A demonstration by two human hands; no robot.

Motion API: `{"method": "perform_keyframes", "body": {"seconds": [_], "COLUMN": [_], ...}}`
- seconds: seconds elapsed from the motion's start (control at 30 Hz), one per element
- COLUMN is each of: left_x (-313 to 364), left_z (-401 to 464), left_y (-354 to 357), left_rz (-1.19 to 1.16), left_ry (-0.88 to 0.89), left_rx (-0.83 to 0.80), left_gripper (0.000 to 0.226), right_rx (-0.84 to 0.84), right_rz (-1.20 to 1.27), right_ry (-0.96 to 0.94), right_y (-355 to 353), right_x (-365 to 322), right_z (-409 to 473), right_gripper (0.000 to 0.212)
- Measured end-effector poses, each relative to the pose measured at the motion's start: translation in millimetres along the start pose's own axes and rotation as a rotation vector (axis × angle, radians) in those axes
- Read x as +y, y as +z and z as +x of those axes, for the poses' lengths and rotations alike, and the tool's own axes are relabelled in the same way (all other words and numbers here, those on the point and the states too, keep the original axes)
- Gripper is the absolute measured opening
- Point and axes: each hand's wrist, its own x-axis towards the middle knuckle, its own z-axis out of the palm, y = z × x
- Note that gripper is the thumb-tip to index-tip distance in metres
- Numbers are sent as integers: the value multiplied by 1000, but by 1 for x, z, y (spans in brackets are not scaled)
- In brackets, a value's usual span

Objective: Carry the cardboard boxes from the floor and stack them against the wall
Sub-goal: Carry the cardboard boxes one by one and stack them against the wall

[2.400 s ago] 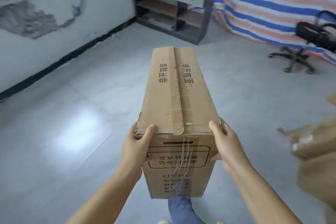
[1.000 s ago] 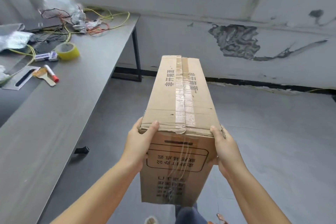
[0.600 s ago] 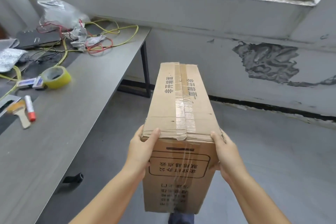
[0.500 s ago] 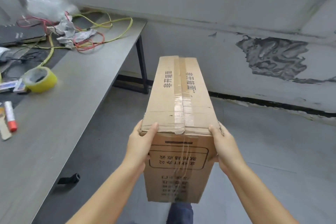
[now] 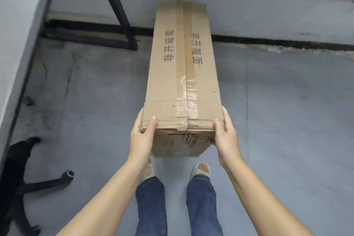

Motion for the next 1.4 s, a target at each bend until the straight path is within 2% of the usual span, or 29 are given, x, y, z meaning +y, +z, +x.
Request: {"method": "perform_keyframes", "body": {"seconds": [0.1, 0.2, 0.3, 0.37, 0.47, 0.63, 0.73, 0.9, 1.03, 1.1, 1.17, 1.3, 1.4], "left_x": [-36, -68, -84, -88, -87, -57, -29, -15, -25, -26, -20, 13, 50], "left_z": [12, 21, 33, 41, 52, 85, 114, 144, 133, 130, 124, 84, 28], "left_y": [-9, -16, -20, -21, -17, 1, 20, 26, 14, 10, 7, 4, -5], "left_rz": [14, -25, -124, -144, -91, -81, -46, 22, 16, 35, 87, 168, 125], "left_ry": [-93, -347, -617, -664, -647, -550, -439, -378, -359, -371, -378, -332, -288], "left_rx": [-15, -49, -83, -72, -11, 32, 30, 86, 28, -5, -29, 3, -45], "left_gripper": [44, 45, 31, 21, 27, 40, 40, 36, 43, 46, 42, 36, 34], "right_rx": [37, 67, 124, 104, 39, 39, 24, -82, -23, -18, -50, -127, -171], "right_rz": [56, 181, 234, 228, 197, 182, 158, -24, -35, -11, -11, -88, -107], "right_ry": [112, 283, 530, 651, 695, 599, 520, 479, 396, 390, 400, 359, 215], "right_y": [10, 14, 16, 16, 18, 24, 34, 58, 60, 57, 51, 25, -5], "right_x": [40, 66, 82, 87, 77, 45, 18, 3, 21, 21, 14, -19, -57], "right_z": [1, 2, 12, 22, 35, 72, 106, 123, 112, 110, 104, 68, 15], "right_gripper": [48, 42, 43, 41, 34, 43, 48, 37, 46, 43, 41, 57, 40]}}
